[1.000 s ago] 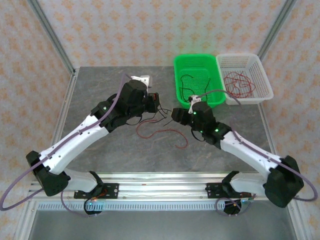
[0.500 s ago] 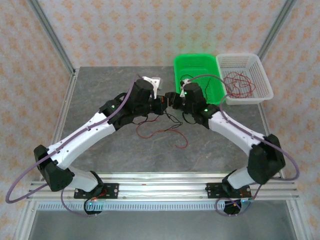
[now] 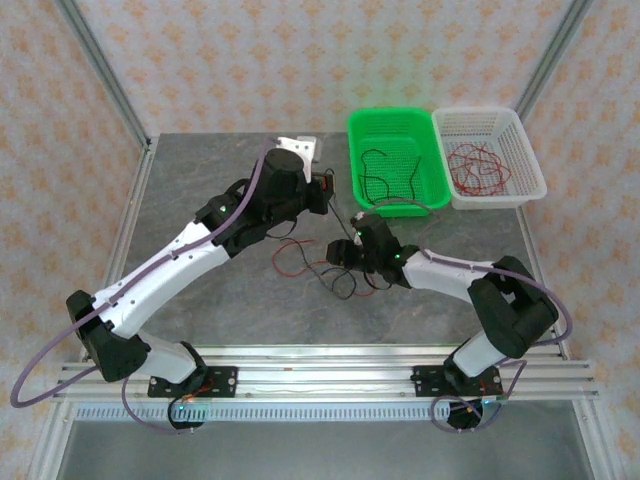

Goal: Untangle the cables

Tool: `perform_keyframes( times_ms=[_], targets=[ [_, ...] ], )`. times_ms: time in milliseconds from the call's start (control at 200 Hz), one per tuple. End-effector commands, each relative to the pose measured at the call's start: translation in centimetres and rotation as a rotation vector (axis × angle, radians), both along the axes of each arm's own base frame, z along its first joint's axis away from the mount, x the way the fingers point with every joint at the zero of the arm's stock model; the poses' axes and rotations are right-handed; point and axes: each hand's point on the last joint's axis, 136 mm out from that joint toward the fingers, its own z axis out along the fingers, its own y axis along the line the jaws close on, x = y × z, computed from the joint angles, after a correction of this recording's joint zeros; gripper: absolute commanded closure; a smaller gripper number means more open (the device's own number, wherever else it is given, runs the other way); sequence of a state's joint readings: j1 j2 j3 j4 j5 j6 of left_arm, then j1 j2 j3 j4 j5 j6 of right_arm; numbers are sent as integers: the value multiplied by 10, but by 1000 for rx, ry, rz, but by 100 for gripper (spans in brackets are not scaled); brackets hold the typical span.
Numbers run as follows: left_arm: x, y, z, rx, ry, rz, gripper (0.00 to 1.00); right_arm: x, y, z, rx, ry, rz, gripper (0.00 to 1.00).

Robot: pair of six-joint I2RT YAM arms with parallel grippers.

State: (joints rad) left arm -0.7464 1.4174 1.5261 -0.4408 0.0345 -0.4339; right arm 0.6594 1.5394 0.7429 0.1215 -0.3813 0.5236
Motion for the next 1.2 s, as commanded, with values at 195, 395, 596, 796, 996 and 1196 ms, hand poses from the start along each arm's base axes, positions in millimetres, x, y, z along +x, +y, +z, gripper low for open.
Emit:
perform_keyframes(
  times_ms=[195,395,596,796,996,1196],
  targets=[
    [16,-1,29,-7,-82,47,100,5,-24,5,-26,-99,-96,47],
    [33,-9,34,6,-108,78,100,3,-75,23,-182,-139,-271,35],
    [62,-25,66,-14,-198,98,100,-13,-143,29,-315,-155,-513,26],
    [86,-47,109,-72,-307,89,100,-29,-156,29,-268,-159,-538,26],
    [108,-60,123,-93,-382,104,100,-41,-163,23,-260,-140,-547,26],
    [145,-76,82,-56,-424,121,100,-47,-163,22,-227,-127,-545,26]
  ],
)
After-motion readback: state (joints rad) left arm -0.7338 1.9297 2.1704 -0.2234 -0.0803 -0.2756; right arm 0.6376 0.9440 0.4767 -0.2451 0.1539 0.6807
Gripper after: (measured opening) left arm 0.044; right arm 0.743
